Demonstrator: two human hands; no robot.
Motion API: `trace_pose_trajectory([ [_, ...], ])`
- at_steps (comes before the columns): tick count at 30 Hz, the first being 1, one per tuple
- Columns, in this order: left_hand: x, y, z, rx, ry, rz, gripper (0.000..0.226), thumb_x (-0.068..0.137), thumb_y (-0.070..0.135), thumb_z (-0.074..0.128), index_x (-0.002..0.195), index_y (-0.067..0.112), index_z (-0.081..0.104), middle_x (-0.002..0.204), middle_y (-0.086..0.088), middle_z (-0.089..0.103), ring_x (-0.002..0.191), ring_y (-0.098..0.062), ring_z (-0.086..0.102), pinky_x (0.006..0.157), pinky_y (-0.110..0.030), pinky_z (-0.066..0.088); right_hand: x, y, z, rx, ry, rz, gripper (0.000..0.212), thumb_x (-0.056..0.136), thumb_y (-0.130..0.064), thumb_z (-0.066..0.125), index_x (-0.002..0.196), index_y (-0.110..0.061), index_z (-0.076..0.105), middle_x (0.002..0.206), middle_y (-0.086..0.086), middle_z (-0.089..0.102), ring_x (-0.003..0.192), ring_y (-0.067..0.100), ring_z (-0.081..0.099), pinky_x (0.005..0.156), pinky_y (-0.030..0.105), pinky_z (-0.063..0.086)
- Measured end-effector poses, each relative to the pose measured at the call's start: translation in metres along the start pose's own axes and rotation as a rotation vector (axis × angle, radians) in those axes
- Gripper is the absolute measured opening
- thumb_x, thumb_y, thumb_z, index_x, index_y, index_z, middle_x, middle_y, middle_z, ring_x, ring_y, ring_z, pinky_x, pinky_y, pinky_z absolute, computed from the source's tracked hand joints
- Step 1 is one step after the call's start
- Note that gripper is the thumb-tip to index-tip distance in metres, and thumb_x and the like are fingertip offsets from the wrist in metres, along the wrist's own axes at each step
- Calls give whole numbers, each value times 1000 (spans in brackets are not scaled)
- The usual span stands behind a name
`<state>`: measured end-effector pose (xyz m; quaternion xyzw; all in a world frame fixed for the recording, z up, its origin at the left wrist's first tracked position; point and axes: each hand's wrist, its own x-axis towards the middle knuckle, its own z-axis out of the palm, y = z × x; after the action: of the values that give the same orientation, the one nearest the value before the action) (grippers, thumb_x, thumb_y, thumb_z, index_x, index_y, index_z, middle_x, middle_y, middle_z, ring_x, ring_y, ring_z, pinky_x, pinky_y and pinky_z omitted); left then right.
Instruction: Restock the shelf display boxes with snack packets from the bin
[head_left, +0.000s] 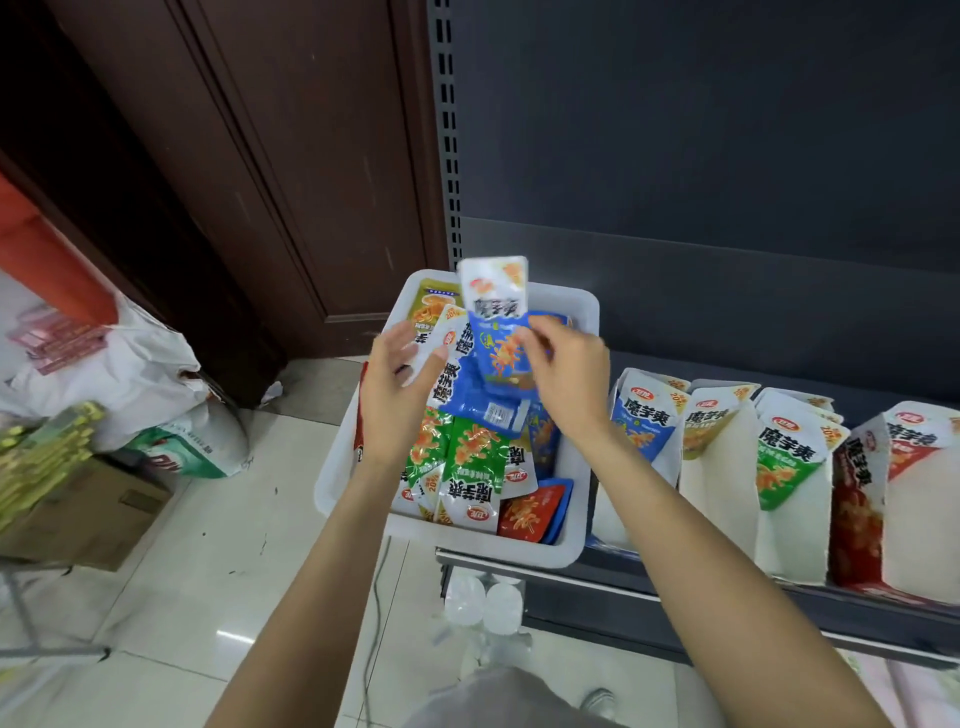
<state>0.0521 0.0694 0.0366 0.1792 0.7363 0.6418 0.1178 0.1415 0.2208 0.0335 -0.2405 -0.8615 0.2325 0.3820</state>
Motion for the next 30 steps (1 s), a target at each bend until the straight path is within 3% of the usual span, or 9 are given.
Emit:
trace_pose_trajectory([
  [2,-4,7,8,-123,-201,-147,37,86,29,67,121,24,57,119,6,63,109,-5,59,88,-17,47,-2,0,-14,369,-120,388,14,91,-15,61,77,-12,64,68,-3,64,60,9,56,59,28,49],
  [4,-9,12,18,-124,-356,-210,35,82,33,70,116,26,61,112,3,66,104,-7,63,89,-25,51,-8,3,-29,637,-210,601,11,92,-11,59,82,-10,62,83,5,69,74,15,65,65,34,56],
  [7,-20,20,34,-156,-422,-177,29,84,11,68,112,15,62,93,3,65,76,2,66,66,-14,51,-22,9,-52,721,-251,666,3,93,-9,57,92,-11,59,91,7,70,75,11,68,61,26,55],
  [10,-28,21,48,-68,-503,-75,29,82,3,69,102,22,62,82,10,63,68,2,63,65,-14,50,-31,18,-80,757,-142,677,22,90,-6,61,109,-10,52,90,-1,69,75,4,67,62,22,53],
  [15,-43,22,82,76,-697,110,23,80,4,71,96,19,61,88,1,66,77,-7,64,72,-20,54,-44,33,-140,531,61,479,30,87,-7,65,100,-31,53,86,-14,68,69,4,64,57,24,52],
  [20,-50,10,120,397,-571,356,19,79,27,74,94,17,66,80,12,66,74,-3,62,69,-26,54,-61,47,-159,160,119,281,19,90,-12,62,89,-28,52,80,-17,64,71,6,67,58,33,51],
  [24,-42,-12,134,602,-542,489,18,82,32,71,94,19,68,101,4,67,95,-12,57,82,-34,50,-70,60,-147,-101,88,130,11,90,-12,61,92,-21,55,76,-13,61,62,8,62,57,25,42],
  [27,-36,-25,137,725,-519,508,31,83,34,69,110,20,64,118,-1,59,111,-20,49,94,-33,41,-72,69,-128,-263,12,101,8,89,-10,62,93,-15,58,68,-6,63,56,14,60,54,25,38],
  [30,-34,-33,137,752,-514,466,46,83,30,68,126,21,52,123,-2,57,115,-22,48,100,-37,39,-74,78,-108,-405,-109,106,7,90,-16,60,96,-19,58,68,-6,67,62,15,64,68,28,36],
])
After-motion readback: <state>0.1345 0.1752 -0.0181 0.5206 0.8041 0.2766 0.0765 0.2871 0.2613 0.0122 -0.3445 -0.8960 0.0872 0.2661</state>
